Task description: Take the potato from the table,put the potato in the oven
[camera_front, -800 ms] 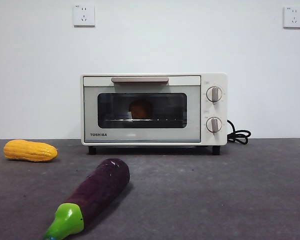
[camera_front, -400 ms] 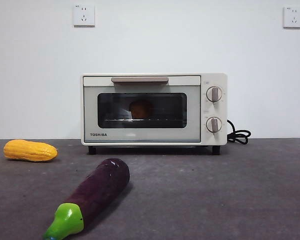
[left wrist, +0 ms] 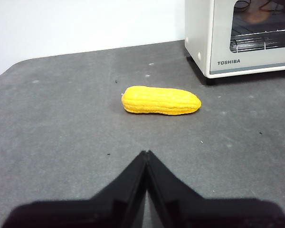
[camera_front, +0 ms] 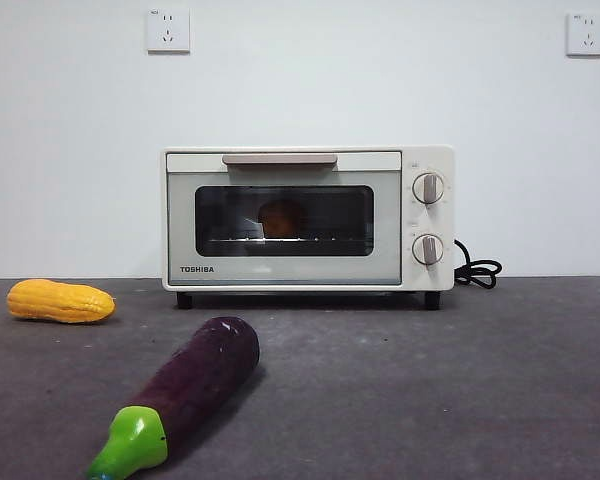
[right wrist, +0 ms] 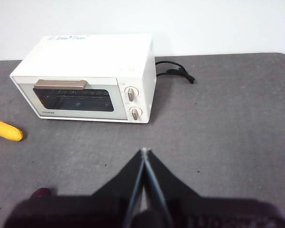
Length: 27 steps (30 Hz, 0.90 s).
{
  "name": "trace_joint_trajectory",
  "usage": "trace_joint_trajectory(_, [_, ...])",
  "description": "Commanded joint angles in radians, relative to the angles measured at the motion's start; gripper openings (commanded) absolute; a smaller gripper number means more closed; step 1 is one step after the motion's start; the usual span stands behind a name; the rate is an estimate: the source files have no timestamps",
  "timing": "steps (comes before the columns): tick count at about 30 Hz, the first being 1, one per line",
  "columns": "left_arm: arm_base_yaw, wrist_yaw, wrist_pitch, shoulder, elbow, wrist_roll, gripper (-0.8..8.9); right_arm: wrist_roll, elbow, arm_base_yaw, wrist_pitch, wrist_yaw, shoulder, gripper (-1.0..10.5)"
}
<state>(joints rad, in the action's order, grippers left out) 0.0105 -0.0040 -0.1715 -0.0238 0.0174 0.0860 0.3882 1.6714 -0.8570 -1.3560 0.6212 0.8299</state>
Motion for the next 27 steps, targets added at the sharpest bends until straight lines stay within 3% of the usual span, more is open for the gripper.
trace_joint_trajectory(1, [0.002, 0.005, 0.005, 0.001, -0.01, 0.011, -0.04, -0.1, -0.006, 0.01, -0.021, 0.029, -0.002, 0.0])
trace_joint_trajectory(4, [0.002, 0.005, 0.005, 0.001, -0.01, 0.011, -0.04, -0.197, -0.015, 0.076, -0.008, 0.056, -0.002, 0.0])
trace_joint_trajectory(8, [0.002, 0.005, 0.005, 0.001, -0.01, 0.011, -0.04, -0.334, -0.144, 0.298, 0.199, 0.013, -0.026, 0.0])
trace_joint_trajectory(11, [0.002, 0.005, 0.005, 0.001, -0.01, 0.011, -0.04, -0.404, -0.346, 0.457, 0.481, -0.151, -0.084, 0.0])
trace_joint_trajectory(15, [0.002, 0.005, 0.005, 0.001, -0.01, 0.011, -0.04, -0.523, -0.656, 0.584, 0.821, -0.417, -0.183, 0.0])
trace_joint_trajectory(19, [0.002, 0.005, 0.005, 0.001, -0.01, 0.011, -0.04, -0.644, -0.925, 0.648, 1.051, -0.545, -0.283, 0.0])
trace_joint_trajectory(27, [0.002, 0.005, 0.005, 0.001, -0.01, 0.011, -0.04, -0.645, -1.325, 0.774, 1.312, -0.554, -0.509, 0.0])
